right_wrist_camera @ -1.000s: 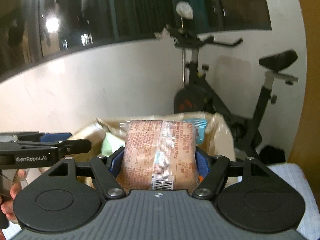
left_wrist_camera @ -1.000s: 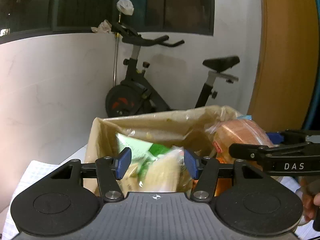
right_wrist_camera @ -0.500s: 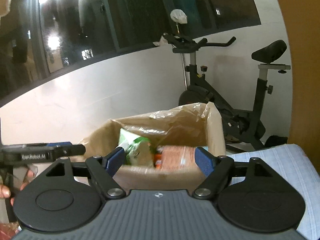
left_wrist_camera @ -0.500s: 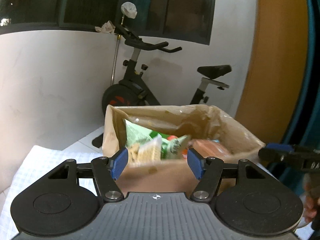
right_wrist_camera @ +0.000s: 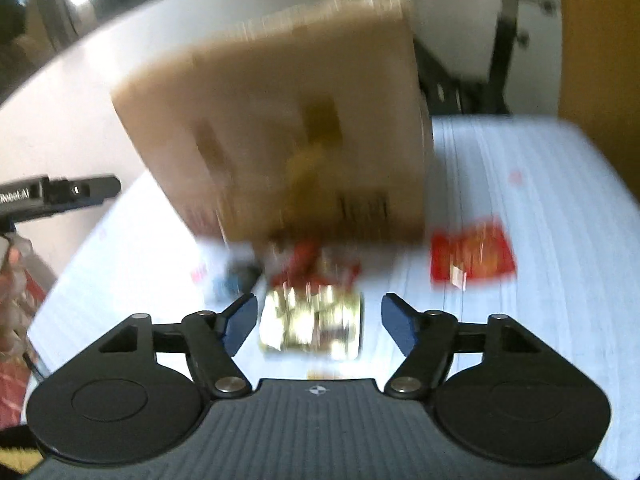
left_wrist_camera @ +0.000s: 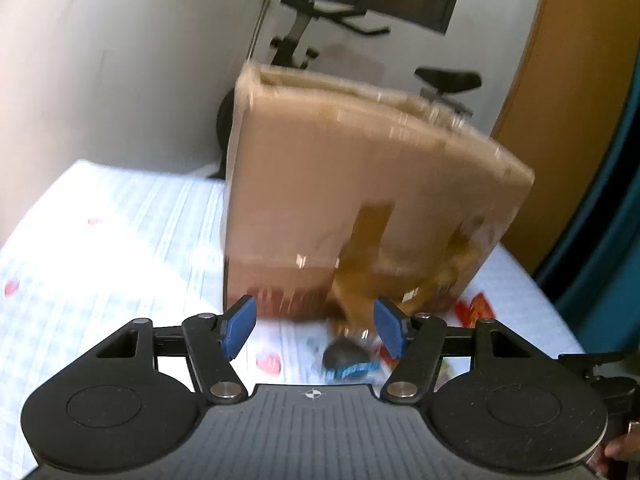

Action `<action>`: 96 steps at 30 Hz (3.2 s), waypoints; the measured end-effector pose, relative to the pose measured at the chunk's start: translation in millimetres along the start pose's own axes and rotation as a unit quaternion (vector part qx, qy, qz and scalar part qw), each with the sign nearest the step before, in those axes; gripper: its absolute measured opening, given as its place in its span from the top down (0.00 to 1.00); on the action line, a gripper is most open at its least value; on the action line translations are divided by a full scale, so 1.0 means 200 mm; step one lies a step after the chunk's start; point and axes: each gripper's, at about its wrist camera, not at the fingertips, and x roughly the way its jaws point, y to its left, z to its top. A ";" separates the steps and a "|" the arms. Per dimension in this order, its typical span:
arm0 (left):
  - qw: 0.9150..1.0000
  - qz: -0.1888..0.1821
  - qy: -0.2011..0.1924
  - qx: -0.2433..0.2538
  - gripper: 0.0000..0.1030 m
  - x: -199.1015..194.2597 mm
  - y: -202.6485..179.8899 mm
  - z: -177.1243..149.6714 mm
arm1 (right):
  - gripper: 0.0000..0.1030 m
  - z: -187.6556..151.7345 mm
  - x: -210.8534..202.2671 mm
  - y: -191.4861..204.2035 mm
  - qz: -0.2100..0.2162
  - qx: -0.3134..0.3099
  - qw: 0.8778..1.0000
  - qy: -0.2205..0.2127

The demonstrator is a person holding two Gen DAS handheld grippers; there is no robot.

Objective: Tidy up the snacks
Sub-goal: 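Lower both tools back to the remaining snacks on the cloth, then grasp the black round snack packet with the left tool while the right tool grasps the yellow packet, then lift both packets over the box and open both tools inside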

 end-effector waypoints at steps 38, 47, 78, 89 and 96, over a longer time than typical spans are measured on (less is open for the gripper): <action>0.992 0.008 0.119 0.042 0.23 0.58 -0.15 -0.15 | 0.64 -0.05 0.23 -0.24 -0.059 -0.011 0.998 0.018; 0.993 -0.003 0.112 0.027 0.32 0.63 -0.16 -0.21 | 0.64 -0.08 0.23 -0.25 -0.057 0.002 0.998 0.011; 0.990 -0.027 -0.128 0.056 0.55 -0.33 -0.07 0.28 | 0.64 0.35 -0.33 0.02 0.039 -0.062 0.983 -0.168; 0.986 -0.006 -0.140 0.086 0.55 -0.05 -0.25 0.64 | 0.64 0.80 -0.18 0.20 0.055 -0.110 0.969 -0.215; 0.991 0.027 -0.087 0.101 0.53 0.19 -0.24 0.69 | 0.64 0.90 0.11 0.26 0.035 -0.115 0.979 -0.162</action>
